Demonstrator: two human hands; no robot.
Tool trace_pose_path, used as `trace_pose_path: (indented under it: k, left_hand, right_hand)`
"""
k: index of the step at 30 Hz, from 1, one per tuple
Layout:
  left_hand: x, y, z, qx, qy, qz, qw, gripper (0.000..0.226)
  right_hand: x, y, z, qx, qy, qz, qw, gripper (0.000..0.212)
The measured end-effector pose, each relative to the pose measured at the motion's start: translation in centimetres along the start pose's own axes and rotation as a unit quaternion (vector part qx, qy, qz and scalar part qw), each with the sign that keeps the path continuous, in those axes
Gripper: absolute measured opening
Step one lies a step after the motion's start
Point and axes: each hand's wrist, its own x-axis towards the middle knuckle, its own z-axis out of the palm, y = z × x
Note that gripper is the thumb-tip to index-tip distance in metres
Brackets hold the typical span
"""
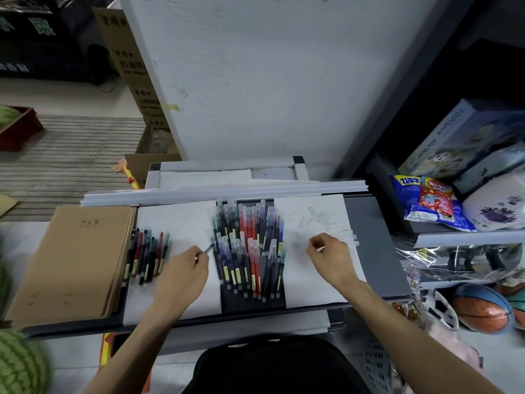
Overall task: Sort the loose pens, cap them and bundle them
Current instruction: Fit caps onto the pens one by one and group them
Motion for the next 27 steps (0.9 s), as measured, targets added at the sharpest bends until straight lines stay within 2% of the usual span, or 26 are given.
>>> trace_pose_path:
  k: [3, 5, 6, 9, 11, 15, 19, 22, 27]
  left_hand:
    - [-1.4, 2.0, -0.2, -0.043, -0.034, 0.069, 0.996, 0.034]
    - [-2.4, 3.2, -0.4, -0.045, -0.050, 0.113, 0.991, 0.031]
    - [-2.9, 3.9, -0.6, -0.044, -0.052, 0.131, 0.989, 0.029]
    - [-4.0, 5.6, -1.2, -0.052, -0.044, 0.168, 0.984, 0.032]
    - [-4.6, 6.5, -1.7, -0.059, -0.036, 0.187, 0.980, 0.032]
    - [-5.3, 7.1, -2.7, -0.087, -0.015, 0.209, 0.974, 0.028]
    - [-5.6, 7.1, -2.9, -0.104, -0.016, 0.209, 0.972, 0.024]
    - [-5.8, 6.9, -2.7, -0.098, -0.023, 0.202, 0.974, 0.025]
    - [-5.8, 6.2, -2.5, -0.110, -0.026, 0.182, 0.977, 0.021]
  right_hand:
    - [-2.1, -3.1, 0.0, 0.185, -0.085, -0.017, 0.979, 0.008]
    - [-3.5, -4.9, -0.1, 0.288, -0.133, -0.024, 0.948, 0.022]
    - [-4.1, -5.6, -0.2, 0.331, -0.150, -0.027, 0.931, 0.021]
    - [-5.1, -6.9, -0.5, 0.396, -0.172, -0.056, 0.900, 0.009]
    - [-5.6, -7.6, -0.9, 0.425, -0.178, -0.068, 0.885, 0.014]
    - [-5.9, -8.6, -2.1, 0.447, -0.186, -0.060, 0.873, 0.025]
    - [-5.8, -8.7, -2.6, 0.417, -0.194, -0.049, 0.887, 0.009]
    - [-6.0, -8.7, -2.2, 0.394, -0.225, -0.041, 0.890, 0.006]
    - [-6.5, -9.2, -1.2, 0.374, -0.234, -0.022, 0.897, 0.023]
